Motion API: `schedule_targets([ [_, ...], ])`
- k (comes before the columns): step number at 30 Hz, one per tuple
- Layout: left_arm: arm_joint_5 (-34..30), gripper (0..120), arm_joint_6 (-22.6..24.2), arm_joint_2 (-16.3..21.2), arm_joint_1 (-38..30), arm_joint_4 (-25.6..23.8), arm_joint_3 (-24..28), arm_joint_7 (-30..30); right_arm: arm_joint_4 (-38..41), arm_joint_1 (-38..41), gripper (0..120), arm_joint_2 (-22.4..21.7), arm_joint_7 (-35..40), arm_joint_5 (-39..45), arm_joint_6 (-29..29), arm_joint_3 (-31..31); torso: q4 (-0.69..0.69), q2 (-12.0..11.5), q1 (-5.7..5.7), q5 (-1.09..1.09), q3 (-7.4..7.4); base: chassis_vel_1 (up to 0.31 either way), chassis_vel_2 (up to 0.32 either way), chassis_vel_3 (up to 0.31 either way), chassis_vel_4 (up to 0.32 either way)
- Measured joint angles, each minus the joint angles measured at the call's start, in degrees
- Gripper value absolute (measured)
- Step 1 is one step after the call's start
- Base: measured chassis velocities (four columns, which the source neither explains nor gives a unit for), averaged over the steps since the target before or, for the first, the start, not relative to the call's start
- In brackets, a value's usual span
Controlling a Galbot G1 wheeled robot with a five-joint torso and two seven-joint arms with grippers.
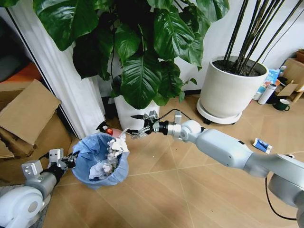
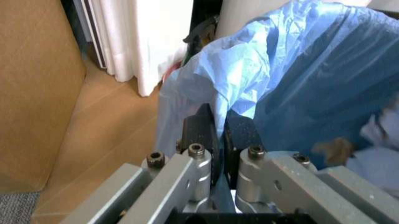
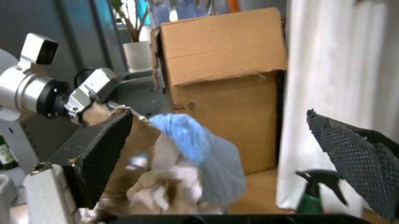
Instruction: Pick up the trash bin and place the garbage on the floor into it.
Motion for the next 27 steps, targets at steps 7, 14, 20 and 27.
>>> schedule_targets([
  [7, 0.2, 0, 0.0, 0.4, 0.1, 0.1, 0.2, 0.0, 0.6, 2.3, 100, 5.2, -0.6, 1.3, 0.4, -2.7, -0.01, 0.0, 0.00, -0.01, 0.00, 0.000, 0.000, 0.000, 0.000],
  [14, -0.3, 0, 0.1, 0.5, -0.6, 0.0, 0.6, -0.1, -2.8, 4.8, 100, 11.1, -1.1, 1.9, 0.2, -8.4, 0.03, 0.0, 0.00, -0.02, 0.01, 0.000, 0.000, 0.000, 0.000],
  [20, -0.7, 0, 0.2, 0.5, -0.2, -0.2, 0.1, -0.2, -1.8, 2.0, 100, 7.5, 3.4, 1.1, -0.5, -5.4, 0.00, 0.0, 0.00, -0.01, 0.00, 0.000, 0.000, 0.000, 0.000],
  [27, -0.3, 0, 0.1, -0.3, 0.2, 0.5, -0.4, -0.3, 3.1, -7.0, 100, -5.4, 21.1, 4.3, 1.4, 2.2, -0.05, 0.0, 0.00, 0.00, 0.00, 0.000, 0.000, 0.000, 0.000],
])
